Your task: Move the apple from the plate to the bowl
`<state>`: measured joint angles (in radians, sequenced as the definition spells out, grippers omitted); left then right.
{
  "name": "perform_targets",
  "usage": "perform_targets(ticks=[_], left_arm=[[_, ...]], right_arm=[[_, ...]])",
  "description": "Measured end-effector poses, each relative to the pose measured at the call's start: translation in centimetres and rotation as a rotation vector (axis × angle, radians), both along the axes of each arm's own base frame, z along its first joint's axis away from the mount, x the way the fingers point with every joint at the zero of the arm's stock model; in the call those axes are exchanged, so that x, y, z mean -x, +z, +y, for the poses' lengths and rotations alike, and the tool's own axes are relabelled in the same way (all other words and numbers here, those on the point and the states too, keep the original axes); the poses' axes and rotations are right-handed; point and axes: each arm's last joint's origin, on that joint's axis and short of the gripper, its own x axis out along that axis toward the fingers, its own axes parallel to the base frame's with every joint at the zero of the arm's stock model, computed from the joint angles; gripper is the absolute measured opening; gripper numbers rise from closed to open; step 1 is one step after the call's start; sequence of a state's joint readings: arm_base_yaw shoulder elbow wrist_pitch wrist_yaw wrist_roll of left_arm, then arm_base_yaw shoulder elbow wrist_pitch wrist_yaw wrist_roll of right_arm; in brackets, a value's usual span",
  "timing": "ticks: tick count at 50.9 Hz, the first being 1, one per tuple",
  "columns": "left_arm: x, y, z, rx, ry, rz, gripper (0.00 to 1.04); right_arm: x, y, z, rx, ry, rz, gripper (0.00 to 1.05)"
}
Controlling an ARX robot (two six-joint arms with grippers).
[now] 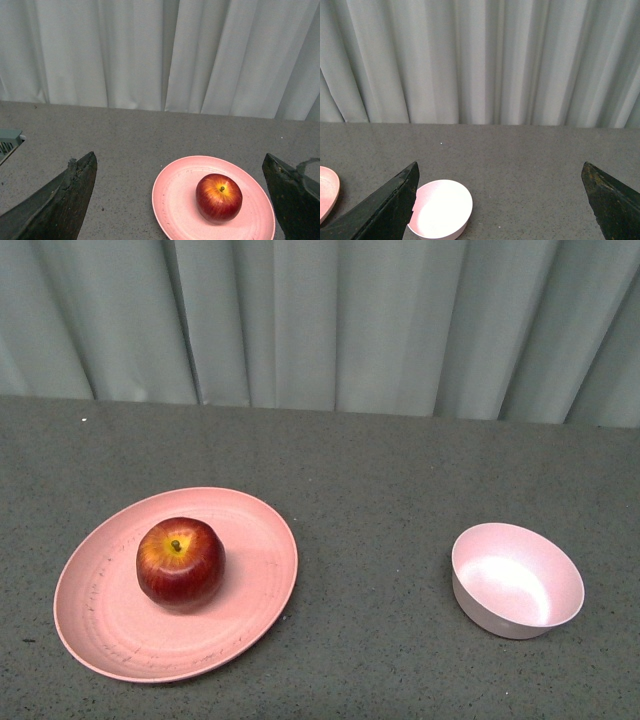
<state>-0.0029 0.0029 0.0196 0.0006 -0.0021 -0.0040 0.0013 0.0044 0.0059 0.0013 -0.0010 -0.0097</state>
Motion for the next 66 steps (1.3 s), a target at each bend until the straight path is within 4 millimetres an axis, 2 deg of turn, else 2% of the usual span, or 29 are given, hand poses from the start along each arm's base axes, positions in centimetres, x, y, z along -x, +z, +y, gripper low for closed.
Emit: perform_targets(ticks=[66], left_arm=[[0.00, 0.00, 0.00, 0.000, 0.000, 0.000, 0.98]], right_arm=[[0.00, 0.00, 0.00, 0.000, 0.000, 0.000, 0.95]])
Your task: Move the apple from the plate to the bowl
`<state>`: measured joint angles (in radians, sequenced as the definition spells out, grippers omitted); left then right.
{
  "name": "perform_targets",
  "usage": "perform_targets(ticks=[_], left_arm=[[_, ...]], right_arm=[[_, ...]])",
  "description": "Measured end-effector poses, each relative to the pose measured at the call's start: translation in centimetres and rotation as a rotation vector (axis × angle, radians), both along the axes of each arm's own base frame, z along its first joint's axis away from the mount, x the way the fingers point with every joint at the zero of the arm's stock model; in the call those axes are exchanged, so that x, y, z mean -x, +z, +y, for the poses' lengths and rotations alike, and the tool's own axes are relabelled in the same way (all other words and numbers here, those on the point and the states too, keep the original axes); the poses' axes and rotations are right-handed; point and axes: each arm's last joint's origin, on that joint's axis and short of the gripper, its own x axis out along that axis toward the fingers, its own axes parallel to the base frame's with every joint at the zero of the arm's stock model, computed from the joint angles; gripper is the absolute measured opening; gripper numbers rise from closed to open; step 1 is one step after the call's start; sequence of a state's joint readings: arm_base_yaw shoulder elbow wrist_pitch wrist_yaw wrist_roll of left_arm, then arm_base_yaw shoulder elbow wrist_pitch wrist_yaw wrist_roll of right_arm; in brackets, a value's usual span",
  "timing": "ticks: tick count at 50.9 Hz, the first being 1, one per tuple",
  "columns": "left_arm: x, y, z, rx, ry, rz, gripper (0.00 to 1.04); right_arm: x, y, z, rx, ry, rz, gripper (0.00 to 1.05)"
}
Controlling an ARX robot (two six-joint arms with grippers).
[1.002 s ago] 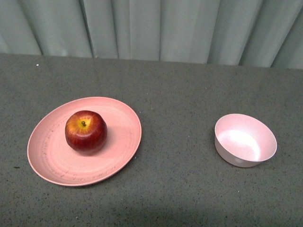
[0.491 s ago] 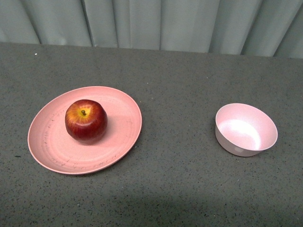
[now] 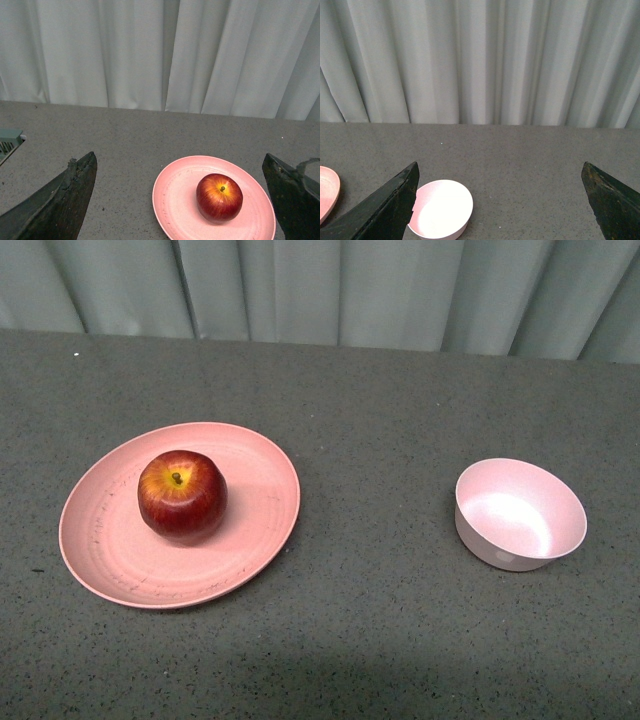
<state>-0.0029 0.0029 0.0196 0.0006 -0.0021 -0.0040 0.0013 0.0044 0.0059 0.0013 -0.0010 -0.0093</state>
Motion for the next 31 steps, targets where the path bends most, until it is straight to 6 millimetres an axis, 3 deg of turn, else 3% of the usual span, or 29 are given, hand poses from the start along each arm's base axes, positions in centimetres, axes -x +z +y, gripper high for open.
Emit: perform_targets(ticks=[31], left_arm=[[0.00, 0.00, 0.00, 0.000, 0.000, 0.000, 0.98]], right_arm=[[0.00, 0.00, 0.00, 0.000, 0.000, 0.000, 0.95]])
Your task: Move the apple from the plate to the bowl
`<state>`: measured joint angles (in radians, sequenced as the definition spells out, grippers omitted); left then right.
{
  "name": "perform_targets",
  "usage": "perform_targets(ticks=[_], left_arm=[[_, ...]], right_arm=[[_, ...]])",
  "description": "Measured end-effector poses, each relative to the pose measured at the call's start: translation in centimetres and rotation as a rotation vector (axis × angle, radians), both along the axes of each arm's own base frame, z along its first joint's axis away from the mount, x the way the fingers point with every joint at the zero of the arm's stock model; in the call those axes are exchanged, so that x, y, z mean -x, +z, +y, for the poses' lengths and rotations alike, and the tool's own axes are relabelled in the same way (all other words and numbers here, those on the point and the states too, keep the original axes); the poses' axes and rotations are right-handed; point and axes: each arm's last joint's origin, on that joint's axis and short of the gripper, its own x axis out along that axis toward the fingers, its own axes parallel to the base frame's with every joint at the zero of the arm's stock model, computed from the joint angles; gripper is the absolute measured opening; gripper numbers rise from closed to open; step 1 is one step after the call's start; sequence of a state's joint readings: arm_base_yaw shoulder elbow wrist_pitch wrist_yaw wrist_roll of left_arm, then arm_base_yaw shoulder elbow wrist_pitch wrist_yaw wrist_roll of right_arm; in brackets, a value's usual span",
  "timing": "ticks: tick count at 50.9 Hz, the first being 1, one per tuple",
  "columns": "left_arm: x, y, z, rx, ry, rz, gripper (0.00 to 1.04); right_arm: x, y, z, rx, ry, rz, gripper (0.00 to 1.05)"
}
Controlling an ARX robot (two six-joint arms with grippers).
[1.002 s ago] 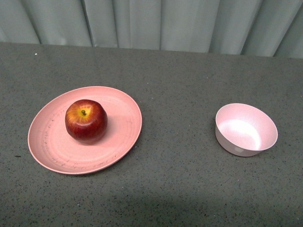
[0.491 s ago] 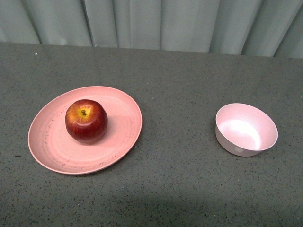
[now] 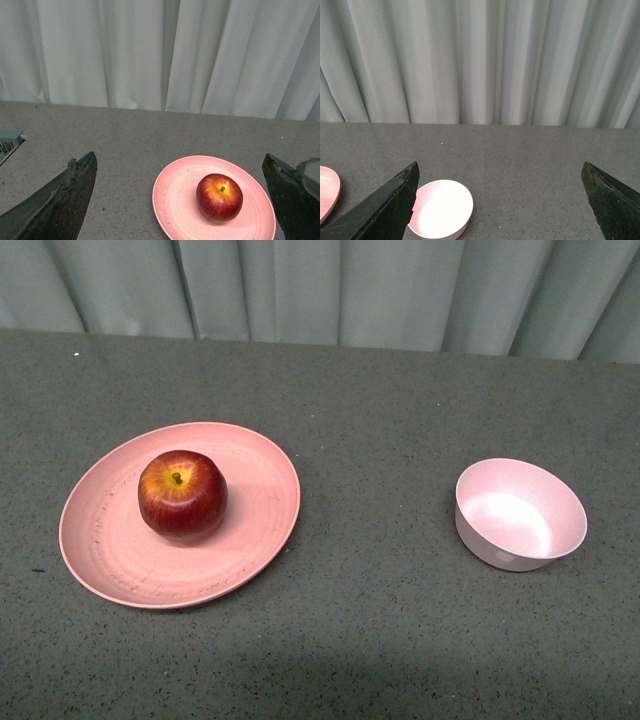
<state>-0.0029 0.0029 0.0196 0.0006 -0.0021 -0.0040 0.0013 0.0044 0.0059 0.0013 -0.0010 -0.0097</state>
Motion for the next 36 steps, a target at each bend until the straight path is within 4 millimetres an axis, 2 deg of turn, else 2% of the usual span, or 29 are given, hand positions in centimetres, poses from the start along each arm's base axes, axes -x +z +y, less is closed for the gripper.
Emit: perform_targets(ticks=[23, 25, 27, 30, 36], left_arm=[[0.0, 0.0, 0.0, 0.000, 0.000, 0.000, 0.98], [0.0, 0.0, 0.0, 0.000, 0.000, 0.000, 0.98], [0.0, 0.0, 0.0, 0.000, 0.000, 0.000, 0.98], [0.0, 0.0, 0.0, 0.000, 0.001, 0.000, 0.98], [0.0, 0.0, 0.0, 0.000, 0.000, 0.000, 0.98]], right_arm=[[0.0, 0.0, 0.0, 0.000, 0.000, 0.000, 0.95], [0.0, 0.0, 0.0, 0.012, -0.017, -0.005, 0.95], [-0.1, 0.2, 0.0, 0.063, -0.122, -0.015, 0.95], [-0.4, 0.1, 0.1, 0.101, -0.151, 0.012, 0.95], [-2.0, 0.1, 0.4, 0.134, -0.047, 0.093, 0.95]])
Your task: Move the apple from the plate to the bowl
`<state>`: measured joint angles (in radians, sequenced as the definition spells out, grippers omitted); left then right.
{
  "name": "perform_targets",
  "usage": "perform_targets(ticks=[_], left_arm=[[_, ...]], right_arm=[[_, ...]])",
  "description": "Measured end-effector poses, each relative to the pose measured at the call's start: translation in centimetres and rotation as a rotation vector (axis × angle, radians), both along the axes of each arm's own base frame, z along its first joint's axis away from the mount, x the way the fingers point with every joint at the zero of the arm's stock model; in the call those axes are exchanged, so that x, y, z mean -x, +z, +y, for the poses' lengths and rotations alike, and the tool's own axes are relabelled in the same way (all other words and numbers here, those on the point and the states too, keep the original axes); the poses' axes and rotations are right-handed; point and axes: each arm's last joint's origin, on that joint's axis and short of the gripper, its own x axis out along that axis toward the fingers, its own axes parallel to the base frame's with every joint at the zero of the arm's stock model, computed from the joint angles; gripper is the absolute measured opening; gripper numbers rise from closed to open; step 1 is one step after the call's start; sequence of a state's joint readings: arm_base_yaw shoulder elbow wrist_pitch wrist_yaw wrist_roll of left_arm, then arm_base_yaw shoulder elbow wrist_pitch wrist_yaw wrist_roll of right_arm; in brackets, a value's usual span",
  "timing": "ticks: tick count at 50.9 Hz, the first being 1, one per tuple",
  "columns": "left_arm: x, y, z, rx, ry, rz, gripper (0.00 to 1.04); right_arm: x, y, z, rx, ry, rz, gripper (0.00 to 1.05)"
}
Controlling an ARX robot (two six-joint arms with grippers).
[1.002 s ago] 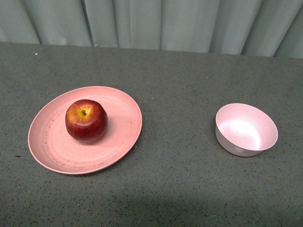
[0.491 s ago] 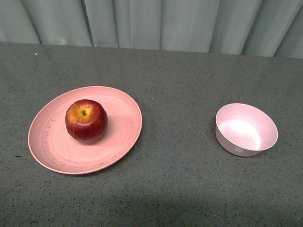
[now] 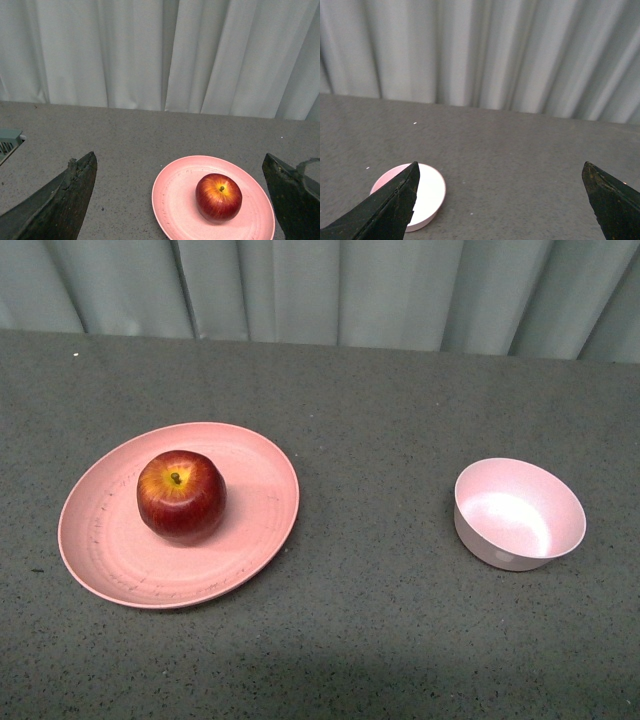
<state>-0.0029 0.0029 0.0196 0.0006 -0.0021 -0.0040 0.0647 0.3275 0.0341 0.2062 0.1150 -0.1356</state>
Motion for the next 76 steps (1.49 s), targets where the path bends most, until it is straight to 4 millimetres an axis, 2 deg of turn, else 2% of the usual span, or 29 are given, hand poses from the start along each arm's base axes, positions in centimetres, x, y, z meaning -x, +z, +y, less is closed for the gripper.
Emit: perform_targets(ticks=[4, 10, 20, 31, 36, 44, 56, 68, 76], left_arm=[[0.0, 0.0, 0.0, 0.000, 0.000, 0.000, 0.98], [0.0, 0.0, 0.0, 0.000, 0.000, 0.000, 0.98], [0.0, 0.0, 0.0, 0.000, 0.000, 0.000, 0.98], [0.0, 0.0, 0.0, 0.000, 0.000, 0.000, 0.98], [0.0, 0.0, 0.0, 0.000, 0.000, 0.000, 0.98], [0.0, 0.0, 0.0, 0.000, 0.000, 0.000, 0.98], [0.0, 0.0, 0.0, 0.000, 0.000, 0.000, 0.98], [0.0, 0.0, 0.0, 0.000, 0.000, 0.000, 0.98], [0.0, 0.0, 0.0, 0.000, 0.000, 0.000, 0.98]], right_arm=[[-1.7, 0.4, 0.2, 0.013, 0.063, 0.043, 0.95], [-5.4, 0.6, 0.4, 0.007, 0.138, 0.154, 0.95], [-11.4, -1.3, 1.1, 0.007, 0.228, 0.429, 0.95], [-15.6, -3.3, 2.5, 0.002, 0.304, 0.622, 0.95], [-17.7, -5.0, 3.6, -0.002, 0.359, 0.744, 0.95], [-19.4, -7.1, 5.3, 0.028, 0.408, 0.839, 0.95], [-20.7, -9.4, 7.8, 0.071, 0.466, 0.907, 0.95], [-21.6, -11.0, 8.6, 0.107, 0.449, 0.947, 0.95], [-21.7, -11.0, 8.5, 0.118, 0.438, 0.944, 0.72]])
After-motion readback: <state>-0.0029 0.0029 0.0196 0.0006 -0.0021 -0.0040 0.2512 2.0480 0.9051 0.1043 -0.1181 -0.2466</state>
